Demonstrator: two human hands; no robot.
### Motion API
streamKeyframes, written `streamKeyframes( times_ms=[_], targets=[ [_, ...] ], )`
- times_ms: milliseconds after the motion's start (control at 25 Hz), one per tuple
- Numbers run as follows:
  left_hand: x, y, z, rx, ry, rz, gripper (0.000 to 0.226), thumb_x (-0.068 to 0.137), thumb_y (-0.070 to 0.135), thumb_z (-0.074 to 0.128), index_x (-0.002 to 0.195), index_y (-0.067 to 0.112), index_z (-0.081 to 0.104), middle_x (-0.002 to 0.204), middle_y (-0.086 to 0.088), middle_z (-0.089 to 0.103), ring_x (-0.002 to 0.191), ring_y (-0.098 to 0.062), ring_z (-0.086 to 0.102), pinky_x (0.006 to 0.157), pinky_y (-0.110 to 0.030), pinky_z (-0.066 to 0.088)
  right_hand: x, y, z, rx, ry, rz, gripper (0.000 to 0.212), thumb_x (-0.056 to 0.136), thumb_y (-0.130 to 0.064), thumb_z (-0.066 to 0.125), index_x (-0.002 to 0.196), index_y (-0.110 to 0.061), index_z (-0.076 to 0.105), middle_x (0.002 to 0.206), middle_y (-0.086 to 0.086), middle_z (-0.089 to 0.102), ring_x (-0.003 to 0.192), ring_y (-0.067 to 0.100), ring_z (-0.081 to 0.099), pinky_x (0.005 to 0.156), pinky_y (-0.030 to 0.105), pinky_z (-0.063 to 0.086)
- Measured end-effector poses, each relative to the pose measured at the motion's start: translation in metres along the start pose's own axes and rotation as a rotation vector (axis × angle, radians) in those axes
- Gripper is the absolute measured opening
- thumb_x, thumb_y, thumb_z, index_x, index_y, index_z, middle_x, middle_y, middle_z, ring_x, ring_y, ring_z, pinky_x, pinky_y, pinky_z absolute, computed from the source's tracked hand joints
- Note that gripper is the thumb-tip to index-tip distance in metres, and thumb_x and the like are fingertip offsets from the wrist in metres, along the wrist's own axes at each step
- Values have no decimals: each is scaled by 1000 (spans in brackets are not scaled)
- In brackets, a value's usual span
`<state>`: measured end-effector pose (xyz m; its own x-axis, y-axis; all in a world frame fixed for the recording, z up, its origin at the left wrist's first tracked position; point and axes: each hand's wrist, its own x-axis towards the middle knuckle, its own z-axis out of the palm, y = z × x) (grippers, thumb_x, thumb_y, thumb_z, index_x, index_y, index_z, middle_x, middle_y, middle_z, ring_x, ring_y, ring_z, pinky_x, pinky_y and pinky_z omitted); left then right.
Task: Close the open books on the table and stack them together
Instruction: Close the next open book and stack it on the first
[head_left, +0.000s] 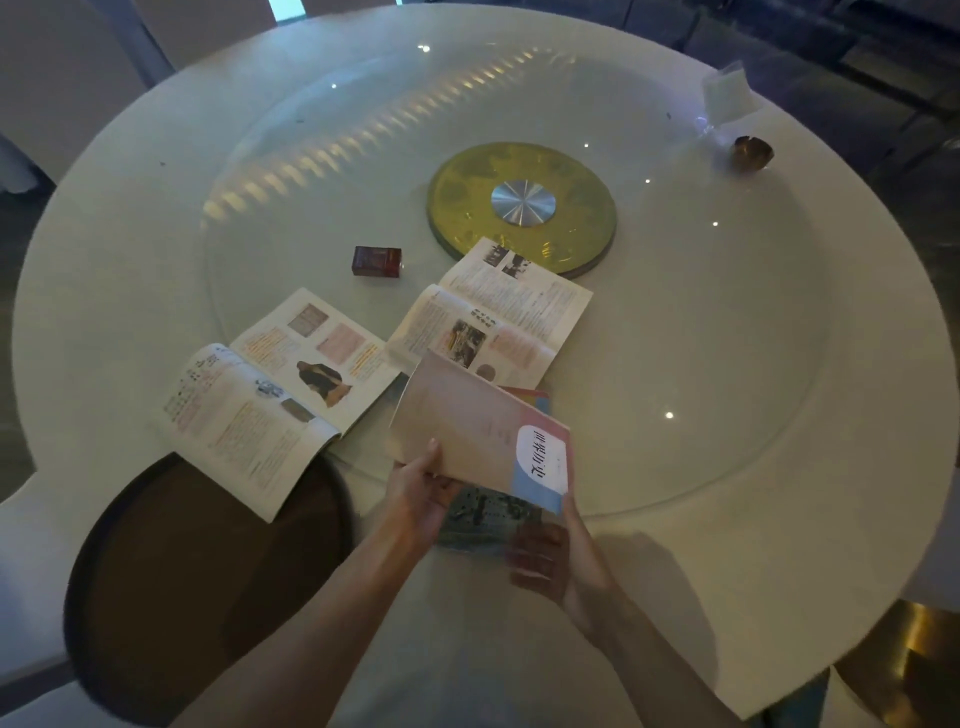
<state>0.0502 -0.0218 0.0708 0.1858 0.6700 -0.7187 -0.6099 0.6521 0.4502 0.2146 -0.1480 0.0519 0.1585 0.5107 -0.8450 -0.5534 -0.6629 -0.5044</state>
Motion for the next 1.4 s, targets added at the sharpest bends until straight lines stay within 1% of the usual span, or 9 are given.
streamKeyframes(
  times_ms=[120,200,320,440,560,760,1000,1200,1400],
  targets=[
    [-4,-23,-28,59,22,-72,35,100,5,52,135,4,52,116,-16,68,99,-28,68,82,-41,62,24,9,14,305,-10,-117,35,104,-23,56,130,-1,65,116,26,74,85,32,78,77,44,64],
    [-8,-38,-52,159,82,-152,36,97,7,56,132,0,56,115,-20,70,96,-28,70,80,-37,61,42,4,18,323,70,-178,35,101,1,51,136,-3,57,124,27,71,90,33,77,73,44,66],
    [-15,-47,-82,589,312,-137,29,89,29,70,109,8,66,104,-13,71,86,-25,67,74,-34,53,60,-11,11,78,87,-178,47,94,10,48,137,-8,55,124,20,73,101,35,74,84,51,64],
    [-13,-27,-94,918,539,161,38,84,26,76,112,5,60,108,-12,58,89,-25,60,75,-33,47,62,-36,8,-279,59,-220,56,87,11,47,132,-19,62,116,9,77,96,30,73,86,51,62],
    [-4,0,-71,1036,356,308,35,90,28,72,119,10,64,113,-5,62,96,-18,62,70,-23,48,67,-59,12,-422,65,-273,47,89,10,53,125,-18,65,114,6,76,99,27,73,80,45,63],
    [30,8,-38,1360,202,257,58,95,31,64,147,11,47,148,-6,46,133,-24,47,108,-43,44,92,-78,17,-472,183,-345,32,90,-10,61,120,-13,70,108,7,78,88,19,72,68,34,58],
    [47,-3,-30,1491,168,163,35,87,34,60,117,16,65,118,-6,61,96,-20,64,84,-39,61,106,-84,13,-580,217,-374,21,89,-14,60,100,-12,78,98,5,79,95,28,74,80,50,61],
    [55,-5,-32,1677,191,176,27,91,42,60,103,19,63,104,1,57,87,-14,60,76,-28,55,123,-89,16,-676,200,-445,19,90,-13,62,98,-3,77,91,11,76,72,21,60,58,35,46],
    [71,26,-24,1839,128,216,27,95,40,55,89,19,70,86,2,70,75,-11,67,72,-34,61,137,-100,18,-834,202,-538,17,87,-22,59,98,-20,72,101,7,66,80,18,63,60,32,54]
  ],
)
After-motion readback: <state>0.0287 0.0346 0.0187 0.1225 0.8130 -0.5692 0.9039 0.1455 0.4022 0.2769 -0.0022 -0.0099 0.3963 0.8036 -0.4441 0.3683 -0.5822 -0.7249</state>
